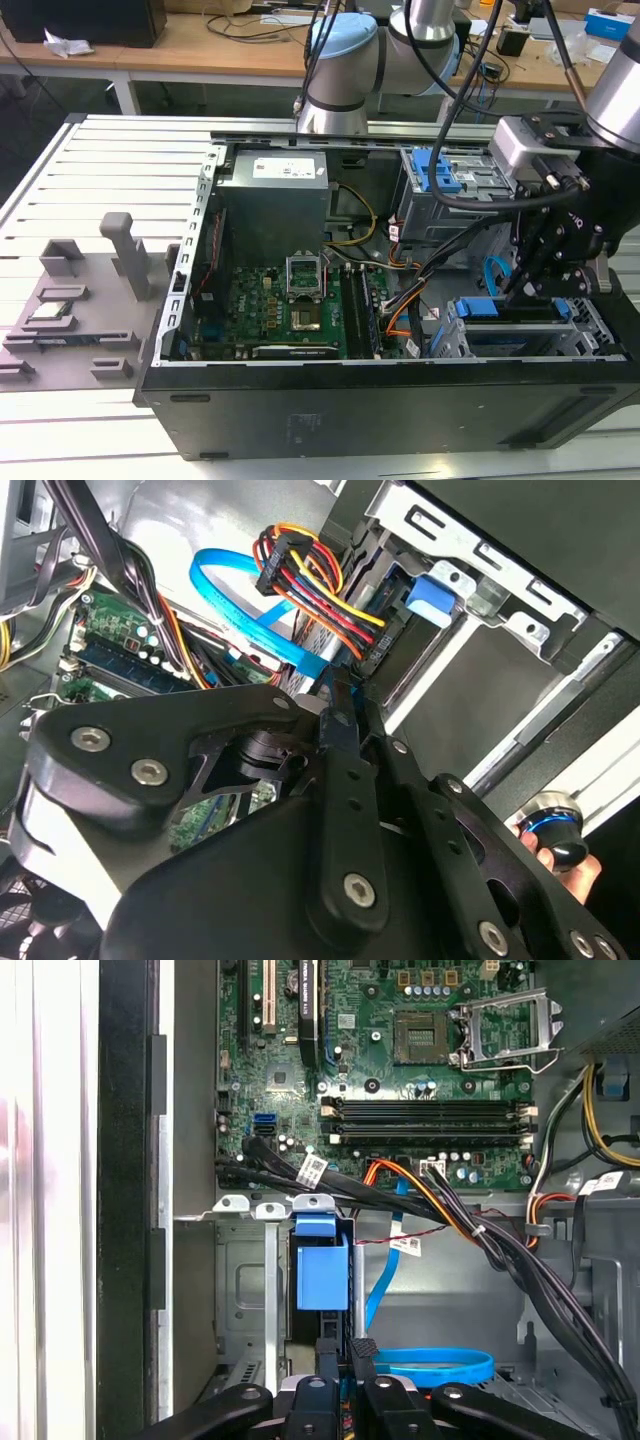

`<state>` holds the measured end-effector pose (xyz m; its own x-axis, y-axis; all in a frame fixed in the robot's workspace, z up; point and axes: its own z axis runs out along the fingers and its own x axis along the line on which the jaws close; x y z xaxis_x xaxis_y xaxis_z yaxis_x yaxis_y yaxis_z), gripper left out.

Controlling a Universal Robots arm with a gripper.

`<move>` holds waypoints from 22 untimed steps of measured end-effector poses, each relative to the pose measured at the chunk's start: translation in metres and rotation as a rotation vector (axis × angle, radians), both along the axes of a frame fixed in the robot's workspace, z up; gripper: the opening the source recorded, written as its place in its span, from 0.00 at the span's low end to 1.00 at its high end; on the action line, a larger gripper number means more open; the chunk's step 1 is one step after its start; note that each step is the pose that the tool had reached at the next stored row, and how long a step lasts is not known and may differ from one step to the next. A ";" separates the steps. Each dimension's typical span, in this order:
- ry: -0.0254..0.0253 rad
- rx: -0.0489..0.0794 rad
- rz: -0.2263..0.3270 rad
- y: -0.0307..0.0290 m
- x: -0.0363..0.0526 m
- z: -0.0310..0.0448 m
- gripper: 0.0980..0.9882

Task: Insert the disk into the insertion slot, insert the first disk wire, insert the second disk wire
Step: 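Insert the second disk wire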

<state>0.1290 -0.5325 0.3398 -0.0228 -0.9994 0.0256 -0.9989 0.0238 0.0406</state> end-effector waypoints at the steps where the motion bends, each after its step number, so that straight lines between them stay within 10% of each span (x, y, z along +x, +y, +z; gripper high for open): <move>1: 0.0000 0.000 0.000 0.0000 0.0000 -0.0006 0.07; 11: 0.0001 0.000 0.000 0.0000 0.0000 -0.0018 0.16; 22: 0.0000 0.000 0.000 0.0049 0.0000 0.0357 0.01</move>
